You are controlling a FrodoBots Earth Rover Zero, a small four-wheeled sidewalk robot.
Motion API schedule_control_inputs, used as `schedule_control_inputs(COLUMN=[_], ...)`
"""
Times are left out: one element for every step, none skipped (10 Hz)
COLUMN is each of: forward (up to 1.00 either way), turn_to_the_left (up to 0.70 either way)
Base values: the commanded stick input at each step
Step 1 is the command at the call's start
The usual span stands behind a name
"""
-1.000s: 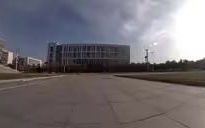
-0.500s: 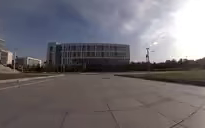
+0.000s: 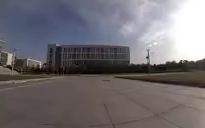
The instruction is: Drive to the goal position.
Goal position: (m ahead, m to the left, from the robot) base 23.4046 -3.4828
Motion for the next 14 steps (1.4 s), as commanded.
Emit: schedule_control_inputs(forward=[0.70, 0.70, 0.70, 0.70, 0.70, 0.70, 0.70, 0.70, 0.70, 0.70, 0.70, 0.70, 0.70, 0.70], turn_to_the_left=[0.00, 0.00, 0.00, 0.00, 0.00, 0.00, 0.00, 0.00, 0.00, 0.00, 0.00, 0.00, 0.00, 0.00])
